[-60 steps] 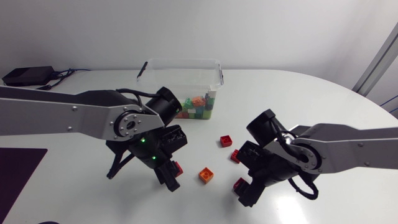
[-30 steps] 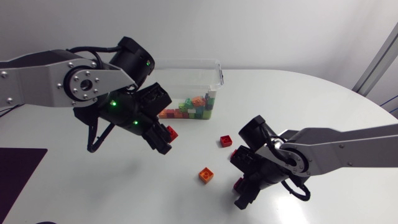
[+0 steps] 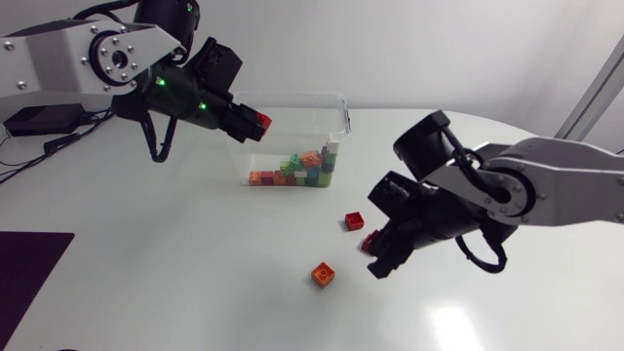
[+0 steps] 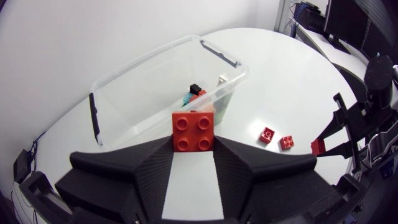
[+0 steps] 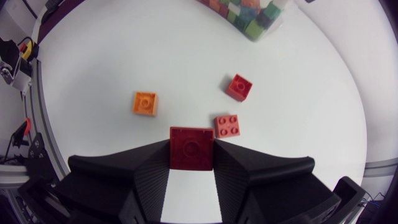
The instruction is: Place the duplo bricks in the container
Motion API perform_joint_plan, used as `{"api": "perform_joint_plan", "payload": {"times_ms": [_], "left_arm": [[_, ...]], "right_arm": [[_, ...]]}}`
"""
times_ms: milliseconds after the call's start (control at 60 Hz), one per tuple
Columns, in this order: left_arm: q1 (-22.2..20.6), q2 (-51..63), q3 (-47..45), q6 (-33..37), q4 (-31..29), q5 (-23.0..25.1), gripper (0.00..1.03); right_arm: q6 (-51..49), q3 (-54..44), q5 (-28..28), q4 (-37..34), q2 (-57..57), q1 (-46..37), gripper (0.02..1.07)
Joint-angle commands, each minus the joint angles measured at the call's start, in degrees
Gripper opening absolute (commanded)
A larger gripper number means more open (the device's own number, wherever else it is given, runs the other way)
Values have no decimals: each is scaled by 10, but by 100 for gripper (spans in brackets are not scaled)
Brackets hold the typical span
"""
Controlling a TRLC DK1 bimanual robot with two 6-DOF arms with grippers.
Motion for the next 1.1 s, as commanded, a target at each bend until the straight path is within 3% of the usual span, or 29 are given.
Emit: {"api": "perform_joint_plan", "payload": {"times_ms": [0, 350, 517, 567, 633, 750, 1083], "left_arm": [[15, 40, 36, -21, 17, 5, 36], [37, 137, 112, -45, 107, 2, 43], [41, 131, 78, -44, 222, -34, 68], [42, 124, 69, -44, 241, -38, 71], [46, 104, 49, -42, 271, -46, 83], [53, 74, 29, -34, 282, -49, 98], [82, -89, -83, -7, 245, -38, 98]], "right_arm": [[-2, 39, -5, -13, -4, -4, 36], [12, 189, -26, -11, 52, -14, 36], [15, 259, -29, 5, 110, -18, 36], [15, 277, -32, 13, 130, -23, 36], [15, 302, -32, 23, 153, -26, 36], [16, 351, -32, 29, 194, -26, 36], [26, 505, -47, 59, 318, -55, 36]]}}
